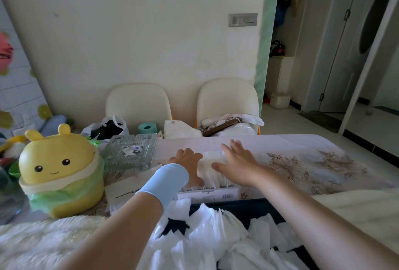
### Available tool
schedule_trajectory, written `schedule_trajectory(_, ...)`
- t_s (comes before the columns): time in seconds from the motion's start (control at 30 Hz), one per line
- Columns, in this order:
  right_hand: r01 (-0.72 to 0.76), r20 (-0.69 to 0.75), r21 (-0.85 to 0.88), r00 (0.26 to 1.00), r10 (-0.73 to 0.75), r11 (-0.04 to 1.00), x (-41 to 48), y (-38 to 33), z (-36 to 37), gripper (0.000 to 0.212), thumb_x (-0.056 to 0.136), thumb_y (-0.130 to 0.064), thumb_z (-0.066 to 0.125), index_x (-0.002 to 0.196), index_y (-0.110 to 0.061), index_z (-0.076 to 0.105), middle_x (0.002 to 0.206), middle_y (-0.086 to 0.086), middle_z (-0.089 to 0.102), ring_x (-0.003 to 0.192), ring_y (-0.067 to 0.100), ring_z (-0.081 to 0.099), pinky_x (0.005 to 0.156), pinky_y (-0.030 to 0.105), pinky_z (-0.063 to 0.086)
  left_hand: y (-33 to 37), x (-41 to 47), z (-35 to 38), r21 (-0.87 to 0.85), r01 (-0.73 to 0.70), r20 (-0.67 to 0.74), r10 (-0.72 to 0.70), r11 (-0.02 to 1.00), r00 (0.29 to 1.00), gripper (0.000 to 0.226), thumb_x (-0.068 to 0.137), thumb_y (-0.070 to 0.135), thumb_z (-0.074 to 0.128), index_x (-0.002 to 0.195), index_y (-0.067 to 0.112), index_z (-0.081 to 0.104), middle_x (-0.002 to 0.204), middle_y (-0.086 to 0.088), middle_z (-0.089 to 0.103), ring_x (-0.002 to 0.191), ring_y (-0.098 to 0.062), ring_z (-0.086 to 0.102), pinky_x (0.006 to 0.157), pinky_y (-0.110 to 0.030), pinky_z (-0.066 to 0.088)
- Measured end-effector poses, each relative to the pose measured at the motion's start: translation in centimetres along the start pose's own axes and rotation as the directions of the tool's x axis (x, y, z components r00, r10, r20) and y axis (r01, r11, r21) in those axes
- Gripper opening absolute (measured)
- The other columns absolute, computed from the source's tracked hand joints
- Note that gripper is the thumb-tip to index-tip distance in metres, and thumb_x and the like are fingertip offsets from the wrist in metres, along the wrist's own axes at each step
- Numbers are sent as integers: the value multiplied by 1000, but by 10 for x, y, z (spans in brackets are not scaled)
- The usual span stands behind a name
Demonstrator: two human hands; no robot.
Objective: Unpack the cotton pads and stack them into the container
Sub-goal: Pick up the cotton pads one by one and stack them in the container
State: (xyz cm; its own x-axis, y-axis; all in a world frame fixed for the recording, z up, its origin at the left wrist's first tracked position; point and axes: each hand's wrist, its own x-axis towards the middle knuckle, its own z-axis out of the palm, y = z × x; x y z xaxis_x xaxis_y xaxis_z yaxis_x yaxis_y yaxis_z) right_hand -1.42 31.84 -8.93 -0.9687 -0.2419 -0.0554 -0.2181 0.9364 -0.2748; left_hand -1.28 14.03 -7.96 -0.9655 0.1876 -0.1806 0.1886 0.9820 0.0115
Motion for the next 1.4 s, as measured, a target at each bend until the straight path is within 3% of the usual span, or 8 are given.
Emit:
schedule_trajectory(0.17, 132, 226, -115, 969, -103, 985, 1, -21, 23, 72, 105, -56, 16, 159, -21, -16, 164, 7, -27, 151, 21, -25, 124, 41, -9, -5, -16, 8, -16, 34, 29, -34, 999, 999, 77, 95, 41, 53, 157, 22, 10, 163, 1, 3, 149, -25, 10, 114, -45, 31)
schedule_trajectory(0.37, 121, 169, -75, 980, -107, 990, -1, -28, 21, 70, 106, -47, 22, 159, -22, -16, 163, 7, -30, 151, 21, -26, 124, 42, -8, -2, -23, 18, -88, 10, 102, -1, 996, 995, 73, 103, 48, 29, 158, 15, -7, 166, 0, -12, 153, -19, -10, 123, -40, 1)
schedule_trajectory(0.6, 209, 80, 115, 972, -219, 971, -24, -23, 1, 65, 106, -35, 30, 161, -31, -3, 167, -3, -19, 152, 10, -20, 122, 37, -7, 5, -28, 14, -138, -4, 91, 17, 990, 996, 76, 102, 43, 35, 157, 14, -8, 165, -1, -14, 152, -19, -12, 123, -41, 2)
schedule_trajectory(0.9, 139, -13, 211, 990, -139, 968, -94, 2, -51, 36, 102, -18, 45, 128, -31, 66, 138, -10, 59, 128, 11, 53, 103, 27, 42, 40, -86, -29, -275, -119, -128, 87, 954, 988, 47, 99, 37, 48, 145, 33, 42, 150, 4, 43, 133, -21, 44, 113, -38, 35)
schedule_trajectory(1.0, 73, 195, 83, 977, -88, 994, -125, -1, -52, 45, 97, -43, 54, 142, -36, 52, 150, -10, 47, 135, 14, 46, 102, 32, 40, 42, -114, -28, -169, -21, 58, 31, 985, 998, 56, 94, 53, 49, 147, 37, 37, 154, 4, 37, 137, -25, 41, 112, -40, 35)
schedule_trajectory(1.17, -23, 489, -69, 871, 54, 997, -170, -5, -27, 109, 66, -78, 70, 154, -55, 9, 167, -8, 17, 150, 24, 29, 116, 48, 32, 44, -148, -4, -78, 87, 360, -53, 993, 931, 93, 80, 79, 49, 156, 38, 14, 164, 5, 17, 148, -27, 26, 119, -47, 24)
schedule_trajectory(1.27, 29, 455, -72, 891, 7, 997, -180, -13, -1, 99, 81, -75, 61, 152, -58, -6, 168, -4, -10, 156, 26, -3, 121, 58, 15, 54, -160, 13, -134, 40, 395, 17, 990, 918, 82, 83, 74, 50, 152, 38, 27, 156, 2, 37, 137, -26, 40, 112, -43, 34)
schedule_trajectory(1.4, -11, 320, 50, 947, -5, 999, -181, -18, 18, 77, 97, -65, 45, 155, -51, -3, 167, -1, -17, 153, 23, -20, 123, 58, 3, 63, -170, 26, -281, -47, 211, 110, 959, 971, 58, 93, 60, 50, 137, 23, 47, 133, -4, 57, 116, -28, 55, 99, -38, 44)
